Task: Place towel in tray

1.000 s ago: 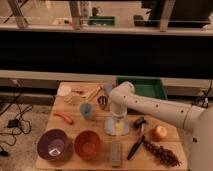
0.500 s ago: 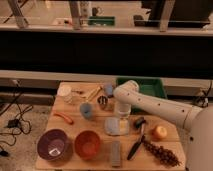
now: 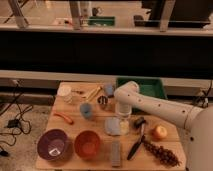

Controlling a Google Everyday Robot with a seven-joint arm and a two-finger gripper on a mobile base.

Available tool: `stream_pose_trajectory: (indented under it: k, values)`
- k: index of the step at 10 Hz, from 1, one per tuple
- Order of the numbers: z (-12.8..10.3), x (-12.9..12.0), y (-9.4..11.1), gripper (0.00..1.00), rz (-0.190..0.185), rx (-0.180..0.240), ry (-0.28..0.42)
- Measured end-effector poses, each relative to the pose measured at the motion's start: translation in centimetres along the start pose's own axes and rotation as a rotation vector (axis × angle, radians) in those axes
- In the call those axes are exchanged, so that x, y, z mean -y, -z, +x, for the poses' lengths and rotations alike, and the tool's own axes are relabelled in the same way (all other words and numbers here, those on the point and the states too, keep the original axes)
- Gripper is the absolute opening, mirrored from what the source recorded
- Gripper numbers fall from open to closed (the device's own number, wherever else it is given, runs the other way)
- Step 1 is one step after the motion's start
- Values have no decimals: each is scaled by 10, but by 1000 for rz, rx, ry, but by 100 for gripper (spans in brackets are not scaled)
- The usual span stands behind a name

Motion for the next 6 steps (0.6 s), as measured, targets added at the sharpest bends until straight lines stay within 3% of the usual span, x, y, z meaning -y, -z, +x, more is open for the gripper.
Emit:
stream_pose_trajectory:
  k: [6]
  values:
    - [-5,-3,-11,80,-34,-34,30]
